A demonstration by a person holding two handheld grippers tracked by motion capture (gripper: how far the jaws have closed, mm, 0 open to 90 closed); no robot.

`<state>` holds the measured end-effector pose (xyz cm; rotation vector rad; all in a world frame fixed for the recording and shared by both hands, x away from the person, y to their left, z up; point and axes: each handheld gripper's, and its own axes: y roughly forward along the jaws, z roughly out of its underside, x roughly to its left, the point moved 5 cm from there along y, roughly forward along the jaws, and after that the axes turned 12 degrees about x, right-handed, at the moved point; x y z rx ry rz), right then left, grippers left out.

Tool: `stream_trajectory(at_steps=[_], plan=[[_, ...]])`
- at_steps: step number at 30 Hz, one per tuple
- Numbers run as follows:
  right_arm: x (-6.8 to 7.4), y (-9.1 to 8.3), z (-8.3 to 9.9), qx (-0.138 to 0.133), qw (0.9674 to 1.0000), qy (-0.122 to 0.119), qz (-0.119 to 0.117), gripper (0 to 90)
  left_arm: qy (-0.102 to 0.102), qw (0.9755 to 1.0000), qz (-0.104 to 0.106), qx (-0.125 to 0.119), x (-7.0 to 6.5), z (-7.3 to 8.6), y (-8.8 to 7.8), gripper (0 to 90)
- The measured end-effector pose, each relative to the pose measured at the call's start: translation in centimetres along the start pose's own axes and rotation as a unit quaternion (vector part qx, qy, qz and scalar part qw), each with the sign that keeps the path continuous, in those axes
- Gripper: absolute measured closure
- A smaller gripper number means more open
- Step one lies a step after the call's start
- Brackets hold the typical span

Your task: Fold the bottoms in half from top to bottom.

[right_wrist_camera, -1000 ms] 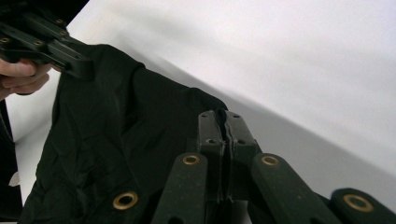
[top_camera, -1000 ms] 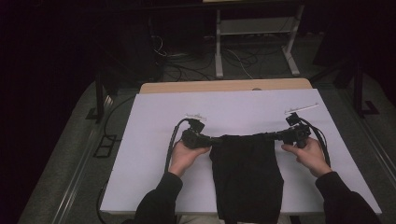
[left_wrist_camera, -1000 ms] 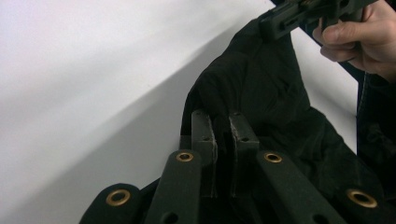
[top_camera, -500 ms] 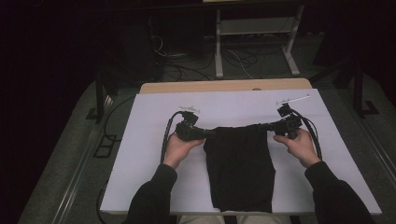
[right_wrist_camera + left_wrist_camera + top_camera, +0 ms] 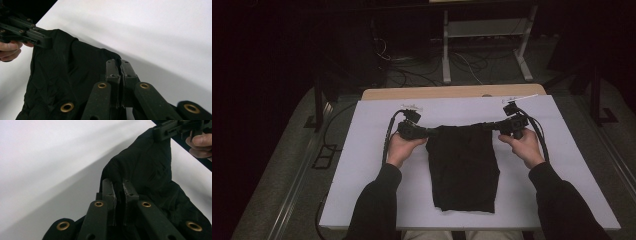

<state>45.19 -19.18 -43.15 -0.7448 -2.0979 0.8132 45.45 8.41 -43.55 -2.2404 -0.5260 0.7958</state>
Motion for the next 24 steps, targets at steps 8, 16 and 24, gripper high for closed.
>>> stream_trajectory(at_steps=[8,16,24], plan=[[-0.7,0.4,-1.7,-0.017,0.9998,0.005,0.001,85.4,-0.005,0.9999,-0.01,-0.01,1.6,-1.4,-0.2,82.3],[-0.9,0.4,-3.2,-0.039,0.9992,0.0,0.003,85.4,-0.003,0.9998,-0.016,-0.013,2.5,-2.9,-1.0,82.0],[-1.4,1.1,-4.7,-0.047,0.9989,0.005,-0.001,85.4,-0.011,0.9993,-0.034,-0.014,3.8,-3.6,-0.9,82.0]])
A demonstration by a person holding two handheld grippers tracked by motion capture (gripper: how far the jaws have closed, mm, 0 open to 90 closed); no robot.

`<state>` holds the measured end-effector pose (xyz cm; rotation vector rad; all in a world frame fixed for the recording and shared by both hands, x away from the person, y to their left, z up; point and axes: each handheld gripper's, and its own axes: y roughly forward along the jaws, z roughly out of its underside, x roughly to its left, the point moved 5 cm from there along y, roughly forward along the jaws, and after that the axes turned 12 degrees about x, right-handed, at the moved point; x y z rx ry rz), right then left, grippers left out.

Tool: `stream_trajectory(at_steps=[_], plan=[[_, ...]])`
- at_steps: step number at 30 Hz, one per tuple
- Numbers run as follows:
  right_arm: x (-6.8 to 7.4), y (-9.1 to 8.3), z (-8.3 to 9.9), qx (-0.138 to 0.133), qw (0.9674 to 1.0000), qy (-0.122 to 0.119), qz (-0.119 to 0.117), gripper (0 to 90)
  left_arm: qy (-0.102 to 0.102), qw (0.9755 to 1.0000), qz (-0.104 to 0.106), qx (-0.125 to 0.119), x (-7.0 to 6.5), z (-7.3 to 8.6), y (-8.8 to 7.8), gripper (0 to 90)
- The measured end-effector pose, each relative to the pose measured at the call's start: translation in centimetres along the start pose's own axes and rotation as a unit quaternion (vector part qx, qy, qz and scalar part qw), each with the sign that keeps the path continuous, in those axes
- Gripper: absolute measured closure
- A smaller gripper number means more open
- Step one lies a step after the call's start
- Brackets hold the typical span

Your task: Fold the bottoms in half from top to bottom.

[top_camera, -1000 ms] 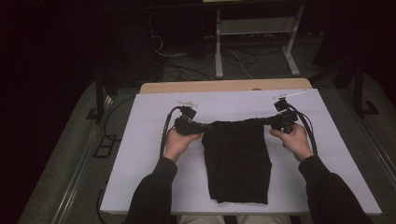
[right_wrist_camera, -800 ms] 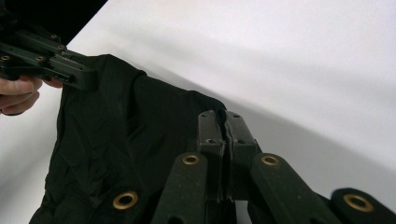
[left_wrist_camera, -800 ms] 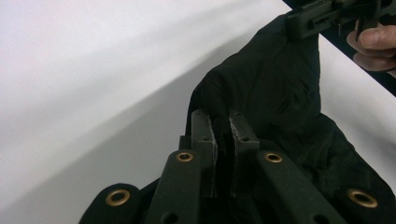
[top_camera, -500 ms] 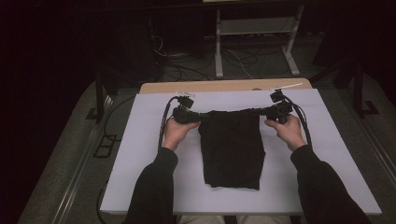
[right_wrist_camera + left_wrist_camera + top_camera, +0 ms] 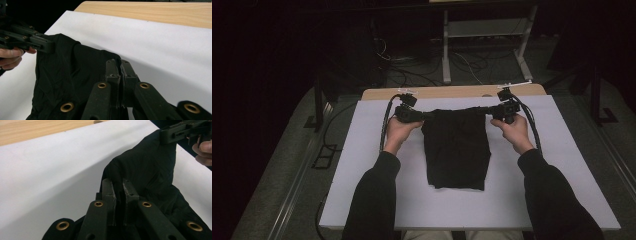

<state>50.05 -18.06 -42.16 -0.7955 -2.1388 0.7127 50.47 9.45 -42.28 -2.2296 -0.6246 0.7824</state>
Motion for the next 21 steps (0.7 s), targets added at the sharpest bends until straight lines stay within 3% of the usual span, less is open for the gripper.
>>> stream_trajectory(at_steps=[2,5,10,12,16,21], plan=[[-0.2,0.2,-0.2,0.0,1.0,0.003,-0.001,85.3,-0.015,0.9999,0.002,-0.002,0.1,-0.2,0.1,82.0],[-0.3,0.5,-0.3,-0.001,1.0,0.004,0.001,85.3,-0.012,0.9999,-0.005,-0.002,0.1,-0.3,0.3,82.0],[-0.9,1.1,-0.1,0.004,0.9999,0.01,0.0,84.9,-0.023,0.9997,-0.008,0.005,0.5,-0.1,0.9,80.5],[-0.9,1.3,0.0,0.007,0.9999,0.01,-0.002,84.5,-0.023,0.9996,-0.007,0.012,0.6,0.1,1.3,79.5],[-0.8,2.1,0.3,0.02,0.9998,0.0,0.0,84.0,-0.023,0.9988,-0.023,0.038,0.9,0.7,2.1,78.4],[-1.3,2.8,0.6,0.029,0.9995,0.004,0.01,82.4,-0.039,0.9982,-0.036,0.028,1.5,1.2,2.7,71.2]])
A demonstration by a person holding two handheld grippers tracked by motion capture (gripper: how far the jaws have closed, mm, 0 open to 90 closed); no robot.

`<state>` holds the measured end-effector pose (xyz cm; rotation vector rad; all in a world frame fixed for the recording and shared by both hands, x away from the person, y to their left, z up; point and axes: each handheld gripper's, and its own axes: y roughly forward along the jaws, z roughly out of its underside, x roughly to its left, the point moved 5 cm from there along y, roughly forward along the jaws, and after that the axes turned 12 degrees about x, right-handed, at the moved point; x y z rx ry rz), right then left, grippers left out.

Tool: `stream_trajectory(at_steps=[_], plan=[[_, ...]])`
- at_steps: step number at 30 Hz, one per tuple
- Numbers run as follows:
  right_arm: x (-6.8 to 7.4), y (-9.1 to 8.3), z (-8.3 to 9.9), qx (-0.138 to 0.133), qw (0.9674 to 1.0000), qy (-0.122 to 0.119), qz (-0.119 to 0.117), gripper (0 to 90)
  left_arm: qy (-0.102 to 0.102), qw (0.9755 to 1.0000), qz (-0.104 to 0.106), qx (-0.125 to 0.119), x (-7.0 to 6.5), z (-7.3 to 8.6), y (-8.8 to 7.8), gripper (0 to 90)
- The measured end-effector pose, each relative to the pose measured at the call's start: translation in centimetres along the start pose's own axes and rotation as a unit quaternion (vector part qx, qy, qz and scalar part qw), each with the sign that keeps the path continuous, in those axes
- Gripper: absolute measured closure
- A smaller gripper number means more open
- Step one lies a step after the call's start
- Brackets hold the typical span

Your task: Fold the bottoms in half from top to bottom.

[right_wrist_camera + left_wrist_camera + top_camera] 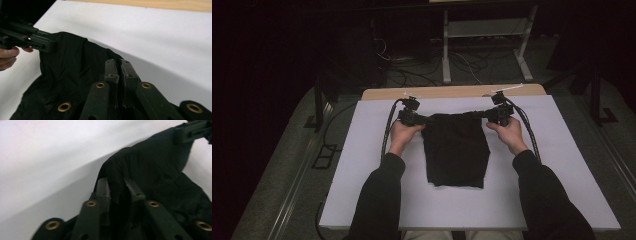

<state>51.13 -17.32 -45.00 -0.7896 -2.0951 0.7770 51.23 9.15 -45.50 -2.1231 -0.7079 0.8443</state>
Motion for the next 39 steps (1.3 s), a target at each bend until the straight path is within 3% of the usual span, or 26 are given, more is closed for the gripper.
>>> stream_trajectory(at_steps=[3,5,8,15,19,23,29,39], plan=[[-0.2,0.1,0.1,0.002,1.0,0.009,-0.001,76.2,-0.002,1.0,-0.003,0.0,0.1,0.3,0.2,64.9],[-0.3,0.2,0.4,0.007,0.9999,0.002,0.012,70.3,-0.009,0.9999,-0.014,0.0,0.2,0.5,0.3,57.9],[-0.4,0.2,0.8,0.009,0.9998,-0.002,0.02,63.6,-0.028,0.9996,-0.002,-0.009,0.4,0.7,0.2,51.3],[-0.7,-0.5,1.5,0.005,0.999,-0.01,0.043,43.5,-0.027,0.999,-0.018,-0.031,0.8,1.0,-0.9,26.8],[-0.9,-1.2,1.7,0.003,0.9989,-0.004,0.046,31.8,-0.028,0.9989,-0.024,-0.028,1.0,1.3,-1.4,13.6],[-0.7,-1.8,2.0,-0.001,0.999,-0.005,0.045,16.2,-0.023,0.9989,-0.024,-0.033,1.0,1.8,-2.0,7.0],[-0.3,-3.4,2.4,-0.014,0.9988,-0.012,0.045,1.0,-0.015,0.999,-0.026,-0.033,0.7,2.5,-2.7,0.0],[0.1,-5.4,3.9,-0.021,0.9986,-0.017,0.045,0.0,-0.006,0.9984,-0.033,-0.044,0.1,3.4,-4.2,0.0]])
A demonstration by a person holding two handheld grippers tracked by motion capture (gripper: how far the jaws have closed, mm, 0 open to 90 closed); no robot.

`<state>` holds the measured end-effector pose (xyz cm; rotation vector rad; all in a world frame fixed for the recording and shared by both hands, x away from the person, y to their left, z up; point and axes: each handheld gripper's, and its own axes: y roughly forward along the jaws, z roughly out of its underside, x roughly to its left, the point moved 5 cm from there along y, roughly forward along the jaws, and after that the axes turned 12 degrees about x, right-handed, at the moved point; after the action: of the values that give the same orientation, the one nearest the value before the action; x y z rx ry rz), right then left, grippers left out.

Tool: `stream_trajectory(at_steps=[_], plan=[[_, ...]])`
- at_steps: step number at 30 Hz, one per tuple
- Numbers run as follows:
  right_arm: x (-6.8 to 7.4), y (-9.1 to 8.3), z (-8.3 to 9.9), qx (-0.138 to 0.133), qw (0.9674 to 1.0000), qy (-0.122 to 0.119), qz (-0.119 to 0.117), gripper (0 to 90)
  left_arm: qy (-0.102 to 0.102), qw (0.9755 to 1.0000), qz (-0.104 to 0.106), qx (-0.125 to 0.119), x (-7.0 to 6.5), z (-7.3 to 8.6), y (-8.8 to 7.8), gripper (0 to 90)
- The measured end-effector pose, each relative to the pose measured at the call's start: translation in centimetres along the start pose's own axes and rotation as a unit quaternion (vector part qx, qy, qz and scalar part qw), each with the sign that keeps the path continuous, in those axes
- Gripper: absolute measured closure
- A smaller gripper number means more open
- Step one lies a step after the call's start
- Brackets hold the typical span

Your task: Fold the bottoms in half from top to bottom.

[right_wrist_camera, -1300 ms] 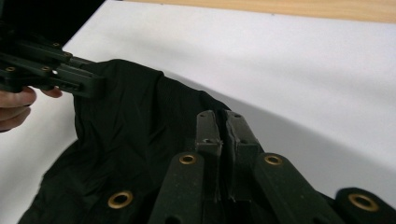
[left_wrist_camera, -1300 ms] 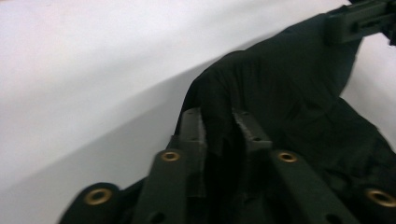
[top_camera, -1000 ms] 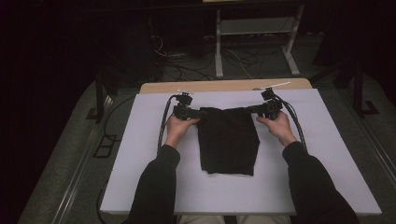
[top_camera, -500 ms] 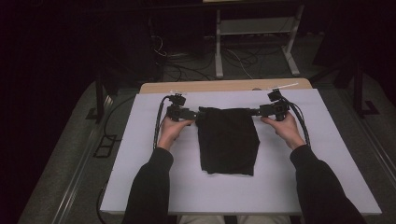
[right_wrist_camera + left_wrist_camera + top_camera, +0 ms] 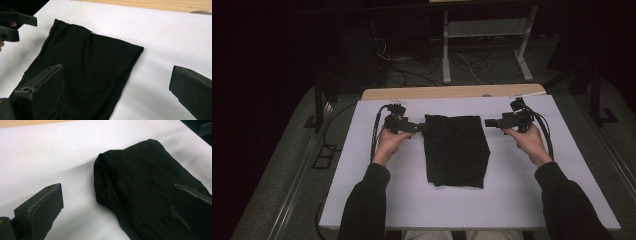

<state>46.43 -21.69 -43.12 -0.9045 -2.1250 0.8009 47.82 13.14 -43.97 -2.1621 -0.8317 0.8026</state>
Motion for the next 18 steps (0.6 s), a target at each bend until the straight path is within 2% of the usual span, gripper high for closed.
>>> stream_trajectory(at_steps=[12,18], plan=[[1.1,-1.2,2.8,0.015,0.9994,-0.026,0.014,0.0,0.016,0.9998,0.001,-0.009,-0.9,2.0,-1.3,0.0],[1.1,-2.0,4.2,0.007,0.9997,-0.021,0.01,0.0,0.016,0.9997,-0.005,-0.019,-1.0,2.9,-2.3,0.0]])
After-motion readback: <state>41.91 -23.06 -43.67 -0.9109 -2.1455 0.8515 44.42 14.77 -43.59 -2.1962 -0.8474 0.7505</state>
